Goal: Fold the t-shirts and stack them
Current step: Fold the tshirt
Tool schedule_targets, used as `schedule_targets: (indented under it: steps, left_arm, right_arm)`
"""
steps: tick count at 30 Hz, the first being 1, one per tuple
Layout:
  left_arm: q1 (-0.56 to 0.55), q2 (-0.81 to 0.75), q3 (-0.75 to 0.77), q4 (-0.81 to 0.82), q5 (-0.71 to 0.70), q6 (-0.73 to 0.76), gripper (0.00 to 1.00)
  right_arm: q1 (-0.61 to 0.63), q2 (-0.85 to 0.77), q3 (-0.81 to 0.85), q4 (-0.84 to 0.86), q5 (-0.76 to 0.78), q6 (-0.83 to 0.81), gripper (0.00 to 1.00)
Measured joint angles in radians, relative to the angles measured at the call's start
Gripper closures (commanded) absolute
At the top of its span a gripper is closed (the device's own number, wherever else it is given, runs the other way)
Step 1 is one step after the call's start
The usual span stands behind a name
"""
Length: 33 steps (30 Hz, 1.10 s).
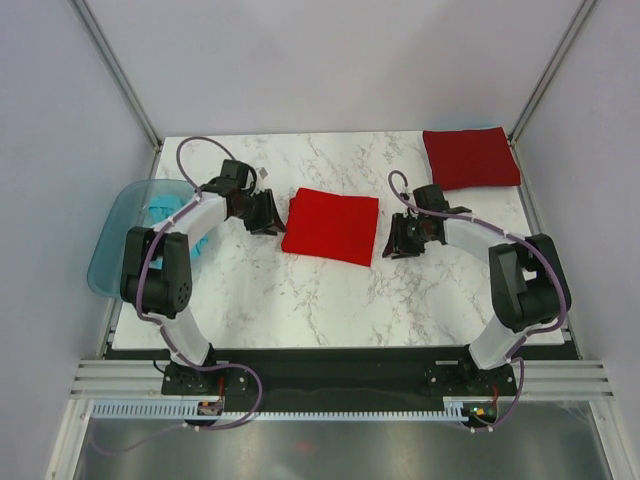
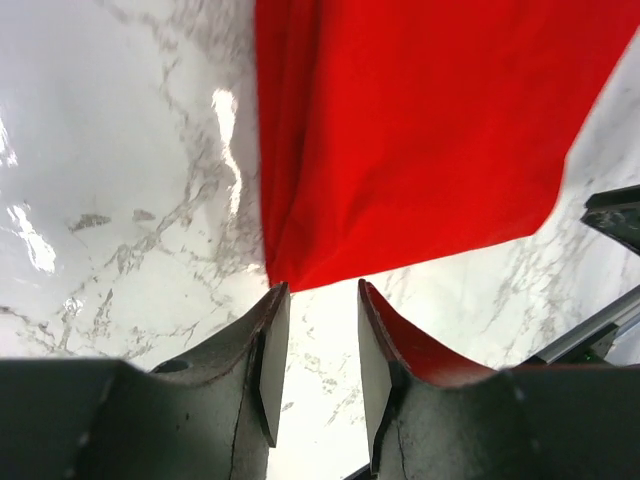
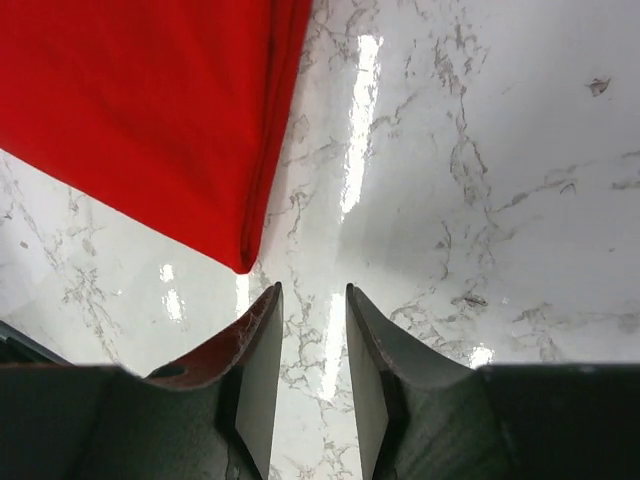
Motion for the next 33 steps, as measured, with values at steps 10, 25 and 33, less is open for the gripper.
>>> schedule_targets:
  steps: [10,25,33]
  left_arm:
    - [-0.033,-0.003,0.123,0.013,0.024,-0.001,0.73]
    - [-0.049,0.240,0.167,0.050,-0.071,-0.003,0.66]
    - [-0.037,0.230,0.199,0.024,-0.054,-0.002,0.59]
  right_arm:
    - [0.032,0.077,0.293,0.072,-0.060,0.070,0.76]
    - [-0.048,0.499,0.523,0.193,-0.182,0.066,0.73]
    - [-0.089,0.496,0.579,0.196,-0.227,0.069,0.71]
